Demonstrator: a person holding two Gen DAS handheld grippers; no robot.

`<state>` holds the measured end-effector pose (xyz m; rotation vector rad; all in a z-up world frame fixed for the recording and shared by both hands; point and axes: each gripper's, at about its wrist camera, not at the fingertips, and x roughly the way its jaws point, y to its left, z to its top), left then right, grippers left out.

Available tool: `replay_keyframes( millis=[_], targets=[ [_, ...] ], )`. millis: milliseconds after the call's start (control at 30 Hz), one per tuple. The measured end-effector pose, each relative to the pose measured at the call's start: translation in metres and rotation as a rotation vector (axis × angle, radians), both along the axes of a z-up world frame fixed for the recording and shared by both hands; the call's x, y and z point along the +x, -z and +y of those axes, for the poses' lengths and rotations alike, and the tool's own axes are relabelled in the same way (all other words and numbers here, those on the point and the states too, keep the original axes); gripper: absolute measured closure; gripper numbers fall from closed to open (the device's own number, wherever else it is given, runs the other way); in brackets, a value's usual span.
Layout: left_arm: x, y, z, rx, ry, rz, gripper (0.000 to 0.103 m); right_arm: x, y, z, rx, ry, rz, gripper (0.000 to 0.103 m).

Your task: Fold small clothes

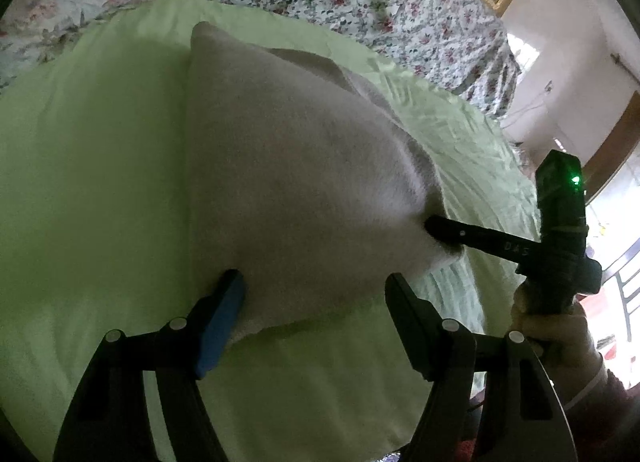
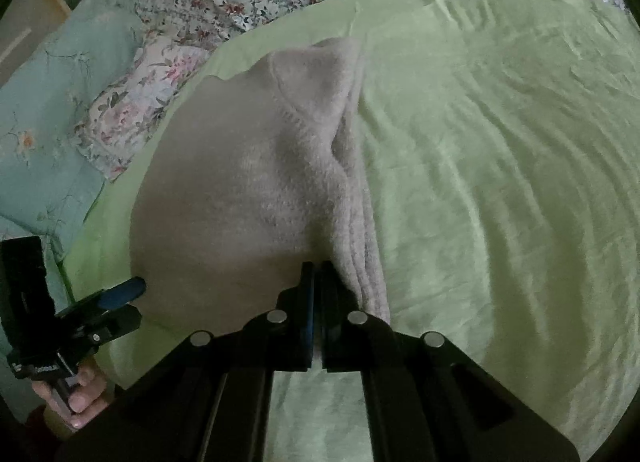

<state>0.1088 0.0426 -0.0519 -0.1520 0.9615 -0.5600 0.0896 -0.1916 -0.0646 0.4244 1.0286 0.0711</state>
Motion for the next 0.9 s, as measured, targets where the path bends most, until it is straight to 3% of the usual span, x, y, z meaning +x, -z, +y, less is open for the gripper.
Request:
replay_keyframes(
  millis=[333, 700, 800, 900],
  targets=[
    [-0.019, 0.004, -0.017, 0.163, 0.011, -0.038, 0.029, -0.009, -0.001, -0.003, -0.019, 0.007, 0.002, 0.101],
    [-0.041, -0.009, 0.007, 0.185, -0.079, 0.005, 0.028, -0.042, -0.018, 0.002, -0.055, 0.025, 0.029, 0.097],
    [-0.048, -0.01, 0.014, 0.201, -0.121, 0.012, 0.027, -0.054, -0.019, 0.006, -0.062, 0.02, 0.037, 0.092],
    [-0.051, -0.013, 0.021, 0.223, -0.158, -0.003, 0.027, -0.064, -0.02, 0.012, -0.081, 0.017, 0.038, 0.078]
  ],
)
